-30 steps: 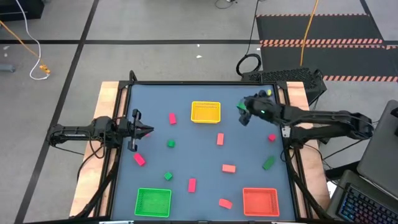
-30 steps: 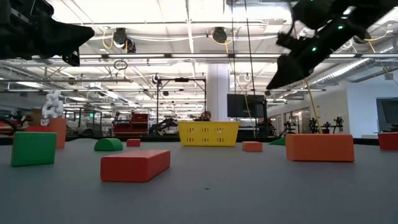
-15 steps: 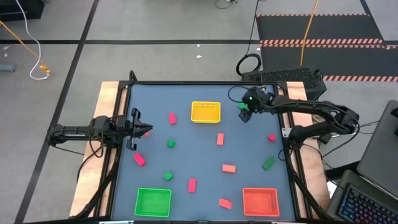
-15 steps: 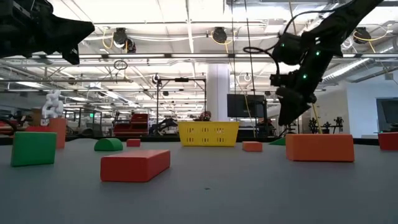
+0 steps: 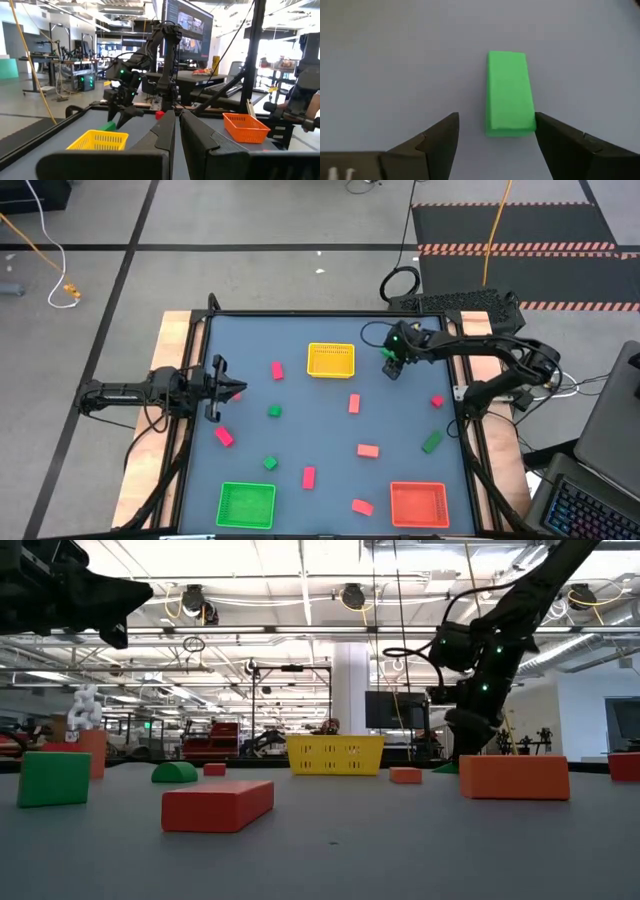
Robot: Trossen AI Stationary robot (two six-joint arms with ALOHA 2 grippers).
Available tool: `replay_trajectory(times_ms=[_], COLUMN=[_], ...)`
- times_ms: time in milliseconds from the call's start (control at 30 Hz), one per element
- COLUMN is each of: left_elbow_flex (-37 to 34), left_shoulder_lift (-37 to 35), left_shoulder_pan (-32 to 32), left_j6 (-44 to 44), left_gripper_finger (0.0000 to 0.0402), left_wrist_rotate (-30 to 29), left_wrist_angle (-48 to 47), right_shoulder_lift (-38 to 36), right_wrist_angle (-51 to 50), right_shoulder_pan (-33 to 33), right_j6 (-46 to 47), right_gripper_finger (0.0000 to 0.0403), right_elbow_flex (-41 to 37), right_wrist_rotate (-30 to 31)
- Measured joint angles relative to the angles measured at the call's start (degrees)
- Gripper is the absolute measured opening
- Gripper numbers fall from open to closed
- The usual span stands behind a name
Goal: Sort & place blocks by color
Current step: Put the green block into the orange bin
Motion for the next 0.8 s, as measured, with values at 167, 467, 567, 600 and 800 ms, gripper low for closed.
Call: replay_trajectory(times_ms=[167,467,567,600,800], left_elbow_flex=[0.00,0.00,0.00,0.00,0.01], left_shoulder_lift=[0.00,0.00,0.00,0.00,0.00], left_shoulder_pan=[-0.01,0.01,0.00,-0.01,0.00], left_j6=[-0.45,-1.13,-2.01,-2.27,-3.21], left_gripper_finger=[0.0033,0.0033,0.0033,0.0033,0.0033], left_wrist_rotate=[0.00,-0.02,-0.01,-0.02,-0.02], left_wrist_angle=[-2.14,-3.81,-3.92,-4.10,-5.88], right_shoulder_lift=[1.32,1.25,1.25,1.25,0.14], right_wrist_angle=[1.68,1.60,1.63,1.63,0.71], right_shoulder_pan=[0.02,0.02,0.02,0.02,0.12], right_j6=[-1.41,-2.95,-3.56,-3.73,-4.20], right_gripper_finger=[0.0216,0.0125,0.0123,0.0123,0.0123], right_elbow_flex=[0.00,0.00,0.02,0.02,-0.03], right_wrist_rotate=[0.04,0.08,0.21,0.27,0.33])
